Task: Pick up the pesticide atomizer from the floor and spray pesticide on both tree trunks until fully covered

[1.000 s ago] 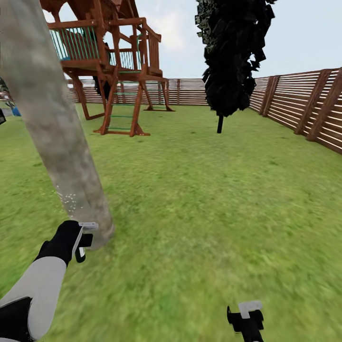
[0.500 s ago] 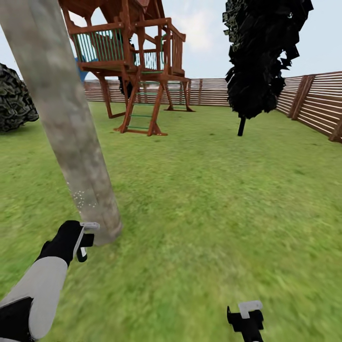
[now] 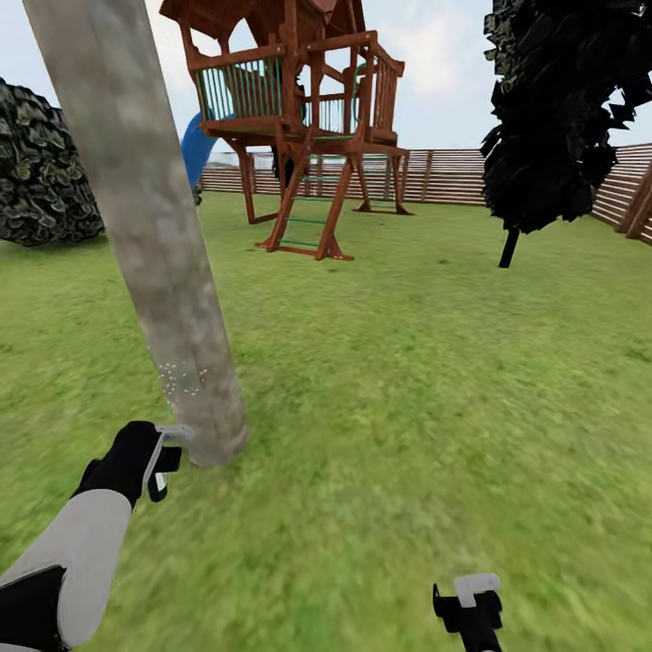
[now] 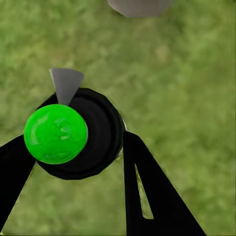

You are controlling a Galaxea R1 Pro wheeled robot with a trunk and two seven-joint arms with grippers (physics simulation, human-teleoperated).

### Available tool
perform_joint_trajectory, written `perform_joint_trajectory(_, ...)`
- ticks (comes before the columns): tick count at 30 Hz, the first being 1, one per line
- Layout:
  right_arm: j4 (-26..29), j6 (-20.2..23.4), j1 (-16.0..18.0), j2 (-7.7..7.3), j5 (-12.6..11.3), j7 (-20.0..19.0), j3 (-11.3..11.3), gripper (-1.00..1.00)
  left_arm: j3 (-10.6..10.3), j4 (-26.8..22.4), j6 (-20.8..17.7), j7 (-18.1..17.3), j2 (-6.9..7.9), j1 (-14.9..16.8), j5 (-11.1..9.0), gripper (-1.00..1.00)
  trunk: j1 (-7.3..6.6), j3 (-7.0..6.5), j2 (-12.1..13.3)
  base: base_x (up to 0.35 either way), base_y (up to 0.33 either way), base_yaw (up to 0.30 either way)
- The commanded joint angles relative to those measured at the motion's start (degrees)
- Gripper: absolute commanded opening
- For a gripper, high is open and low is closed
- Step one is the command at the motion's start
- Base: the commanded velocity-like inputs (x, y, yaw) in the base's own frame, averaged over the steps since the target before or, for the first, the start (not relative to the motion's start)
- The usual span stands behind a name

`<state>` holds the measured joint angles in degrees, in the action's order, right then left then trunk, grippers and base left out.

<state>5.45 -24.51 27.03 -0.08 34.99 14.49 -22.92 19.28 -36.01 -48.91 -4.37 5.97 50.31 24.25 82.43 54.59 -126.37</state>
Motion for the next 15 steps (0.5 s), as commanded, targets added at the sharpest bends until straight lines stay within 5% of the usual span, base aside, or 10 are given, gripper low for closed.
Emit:
perform_joint_trajectory(1,-0.09,-0.19,0.04,-0.01,0.6,0.23,-0.37,1.0,0.23,-0.08,-0.16,-0.47,0.75,0.05,0.33,-1.0,0.02,0.05,-0.02,0.241,-0.19,0.277)
perform_joint_trajectory(4,-0.09,-0.19,0.04,-0.01,0.6,0.24,-0.37,1.0,0.13,0.15,-0.19,-0.47,2.31,0.05,0.19,-1.0,0.02,0.05,-0.02,0.241,-0.19,0.277)
perform_joint_trajectory(8,-0.09,-0.19,0.04,-0.01,0.6,0.21,-0.37,1.0,-0.11,0.28,-0.17,-0.41,-2.16,0.05,0.16,-1.0,0.02,0.05,-0.02,0.229,-0.198,0.278)
perform_joint_trajectory(15,-0.09,-0.19,0.04,-0.02,0.6,0.21,-0.37,1.0,-0.2,0.23,-0.13,-0.38,-3.13,0.05,0.18,-1.0,0.02,0.05,-0.02,0.114,-0.258,0.204)
